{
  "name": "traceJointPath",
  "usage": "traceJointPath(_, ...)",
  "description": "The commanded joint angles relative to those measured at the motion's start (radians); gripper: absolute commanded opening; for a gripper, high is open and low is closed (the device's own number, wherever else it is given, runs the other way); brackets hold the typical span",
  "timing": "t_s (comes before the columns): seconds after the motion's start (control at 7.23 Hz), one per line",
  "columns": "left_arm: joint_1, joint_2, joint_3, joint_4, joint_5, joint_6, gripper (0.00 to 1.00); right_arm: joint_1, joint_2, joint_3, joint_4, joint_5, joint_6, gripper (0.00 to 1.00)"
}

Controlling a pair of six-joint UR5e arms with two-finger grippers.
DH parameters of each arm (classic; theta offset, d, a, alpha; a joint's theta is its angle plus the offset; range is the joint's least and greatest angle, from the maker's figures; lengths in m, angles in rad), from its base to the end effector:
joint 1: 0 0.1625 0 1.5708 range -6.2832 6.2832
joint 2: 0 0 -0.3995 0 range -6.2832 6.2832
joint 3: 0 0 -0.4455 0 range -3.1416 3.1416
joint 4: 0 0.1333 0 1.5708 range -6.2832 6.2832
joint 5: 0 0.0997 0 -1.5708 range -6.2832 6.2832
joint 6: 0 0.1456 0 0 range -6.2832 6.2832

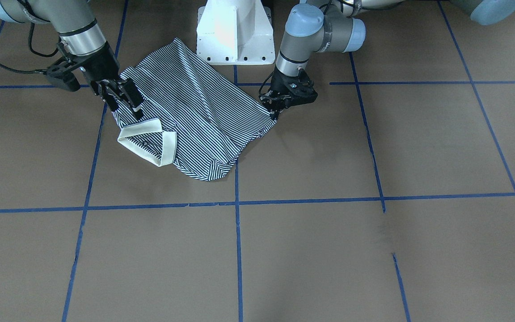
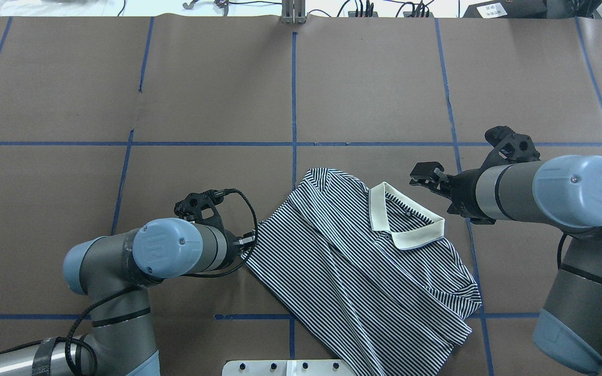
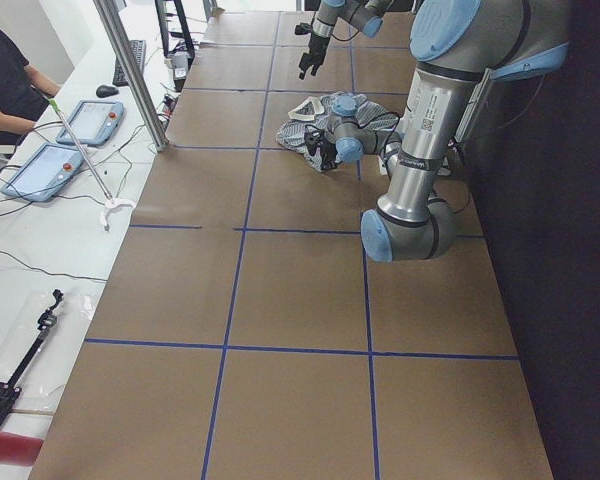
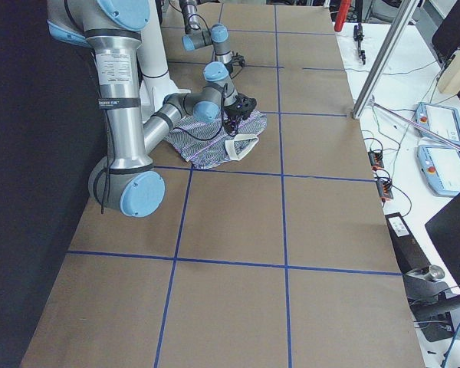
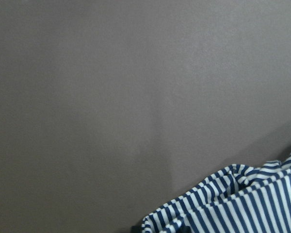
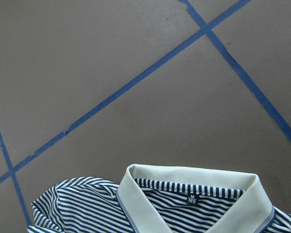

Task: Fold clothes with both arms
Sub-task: 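Fold the shirt side over with the left gripper toward the collar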

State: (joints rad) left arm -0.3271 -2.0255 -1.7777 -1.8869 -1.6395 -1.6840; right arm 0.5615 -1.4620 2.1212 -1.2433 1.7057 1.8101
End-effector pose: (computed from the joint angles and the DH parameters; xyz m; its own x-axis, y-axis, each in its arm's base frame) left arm 0.6262 -0.3427 0.2462 0.4958 -0.2872 -0.8196 0.3247 0.9366 -0.1318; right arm -0.4227 -0.4002 0.2832 0.3509 0.4982 0.7929 -0.5310 0.8033 -0.2698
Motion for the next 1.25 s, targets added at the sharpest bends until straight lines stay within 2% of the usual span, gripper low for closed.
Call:
traceJointPath(0.0,-0.067,-0.001,-0.006,0.002,-0.006,0.16,0.0,0.0,0.0,0.0,0.001,0.0,0.0,1.0)
traceJointPath(0.28,-0.267,-0.01,0.029,-0.015,-0.019,0.419,0.0,0.003,0.0,0.006,0.001,-0.001,0.0,1.0)
traceJointPath(0.42,-0.329,-0.088,0.146,-0.071,-0.029,0.449,0.0,0.003,0.0,0.006,0.001,-0.001,0.0,1.0)
traceJointPath(0.69,-0.406,-0.276,0.51,-0.296,-0.052,0.451,0.0,0.015,0.002,0.008,0.001,-0.012,0.0,1.0)
traceJointPath(0.97,-0.432,-0.399,0.764,-0.412,-0.054,0.503,0.0,0.017,0.029,0.006,0.001,-0.014,0.0,1.0)
traceJointPath(1.11,-0.434,-0.418,0.802,-0.423,-0.056,0.507,0.3,0.014,0.037,-0.001,0.001,-0.017,0.0,1.0)
